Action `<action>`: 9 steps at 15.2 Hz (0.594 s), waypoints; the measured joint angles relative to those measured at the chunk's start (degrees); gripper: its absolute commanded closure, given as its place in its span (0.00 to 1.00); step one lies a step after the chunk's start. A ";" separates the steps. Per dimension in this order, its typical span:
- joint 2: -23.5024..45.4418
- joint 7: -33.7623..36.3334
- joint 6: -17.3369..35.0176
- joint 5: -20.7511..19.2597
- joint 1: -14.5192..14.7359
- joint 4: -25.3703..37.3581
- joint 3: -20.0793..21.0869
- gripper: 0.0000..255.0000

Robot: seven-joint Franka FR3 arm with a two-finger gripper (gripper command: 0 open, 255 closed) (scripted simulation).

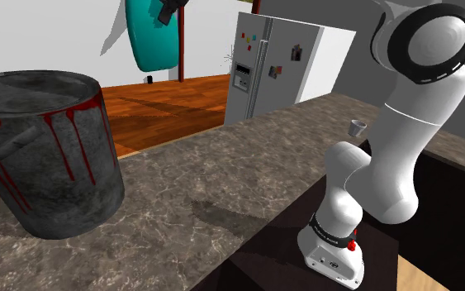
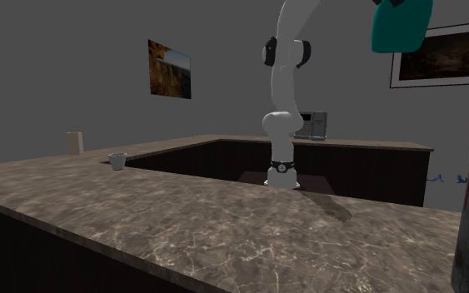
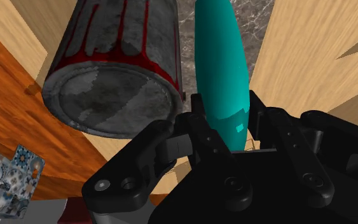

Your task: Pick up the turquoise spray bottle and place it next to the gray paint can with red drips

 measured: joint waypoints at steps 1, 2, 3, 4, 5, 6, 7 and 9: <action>1.74 0.48 -0.10 0.96 0.18 1.69 -0.02 1.00; 3.69 0.78 -0.35 2.08 0.21 3.63 -0.16 1.00; 6.25 1.20 -0.85 3.61 0.09 6.35 -0.36 1.00; 6.43 1.46 -0.05 3.60 0.45 5.82 -0.02 1.00; 6.32 1.59 0.78 3.40 0.73 5.05 0.22 1.00; 6.19 1.48 1.74 3.24 0.91 4.05 0.37 1.00; 5.52 1.36 2.90 2.75 1.20 2.41 0.60 1.00; 4.21 1.14 5.02 1.82 1.66 -0.66 1.03 1.00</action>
